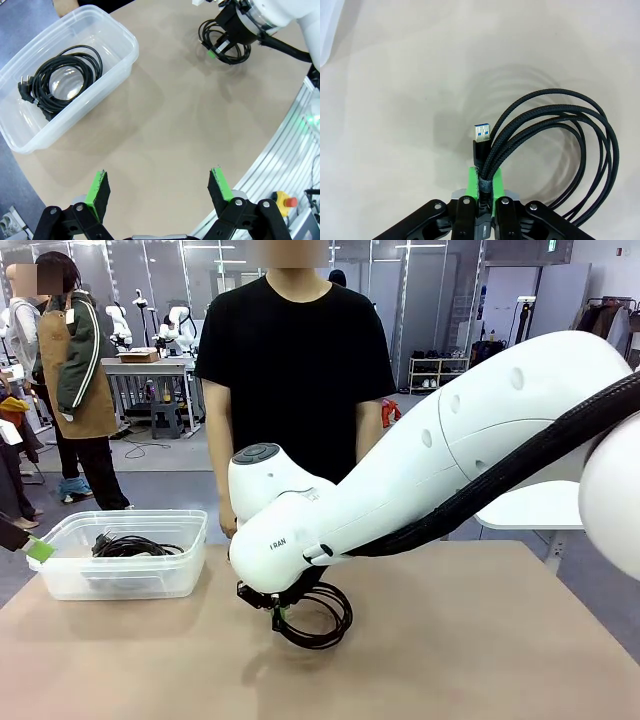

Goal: Organize and store the cables.
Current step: Place the USB Extension Cable into the Organizing box.

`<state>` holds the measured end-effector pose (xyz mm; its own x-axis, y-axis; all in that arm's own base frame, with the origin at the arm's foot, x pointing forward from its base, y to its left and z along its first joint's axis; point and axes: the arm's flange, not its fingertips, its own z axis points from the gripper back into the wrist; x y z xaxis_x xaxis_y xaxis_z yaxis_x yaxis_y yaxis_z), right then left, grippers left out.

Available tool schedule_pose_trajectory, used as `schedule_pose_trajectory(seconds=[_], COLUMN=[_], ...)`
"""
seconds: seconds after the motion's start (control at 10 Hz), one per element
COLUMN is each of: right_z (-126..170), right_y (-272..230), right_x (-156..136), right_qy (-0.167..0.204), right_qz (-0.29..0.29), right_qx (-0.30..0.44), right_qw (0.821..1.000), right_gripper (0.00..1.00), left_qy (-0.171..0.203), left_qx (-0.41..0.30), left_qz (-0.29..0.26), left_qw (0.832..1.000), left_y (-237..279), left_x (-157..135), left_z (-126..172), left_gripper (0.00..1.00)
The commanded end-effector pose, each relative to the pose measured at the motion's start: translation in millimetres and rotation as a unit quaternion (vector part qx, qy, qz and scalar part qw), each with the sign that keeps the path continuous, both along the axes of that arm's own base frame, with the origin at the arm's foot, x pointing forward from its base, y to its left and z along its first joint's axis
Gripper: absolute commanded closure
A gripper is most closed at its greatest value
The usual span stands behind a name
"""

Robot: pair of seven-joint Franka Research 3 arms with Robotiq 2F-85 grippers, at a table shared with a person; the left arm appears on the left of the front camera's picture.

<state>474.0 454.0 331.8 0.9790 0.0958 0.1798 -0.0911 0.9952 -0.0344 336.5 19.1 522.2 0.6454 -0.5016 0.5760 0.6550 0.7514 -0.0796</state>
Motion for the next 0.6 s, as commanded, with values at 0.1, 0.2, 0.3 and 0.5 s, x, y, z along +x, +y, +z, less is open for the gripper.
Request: schedule_pose_trajectory(seconds=[0.1,0.2,0.3,0.5], right_z=[-5.0,-5.2,-5.2,-5.7], right_y=[-1.0,-1.4,-1.4,-1.6], right_x=[-0.8,-0.9,-0.3,1.1], right_qy=[-0.002,0.002,0.002,0.005], right_qz=[-0.020,-0.017,-0.017,-0.017], right_qx=[0.020,0.022,0.022,0.021], right_qw=[1.000,1.000,1.000,1.000], right_gripper=[0.87,0.77,0.65,0.35], left_qy=[-0.001,-0.001,-0.001,-0.001], left_qx=[0.003,0.003,0.003,0.003], left_qz=[0.012,0.012,0.012,0.012], left_qw=[1.000,1.000,1.000,1.000], left_y=[-2.7,-2.7,-2.7,-2.7], left_x=[-1.4,-1.4,-1.4,-1.4], left_z=[0.4,0.4,0.4,0.4], left_gripper=[0.00,0.00,0.00,0.00])
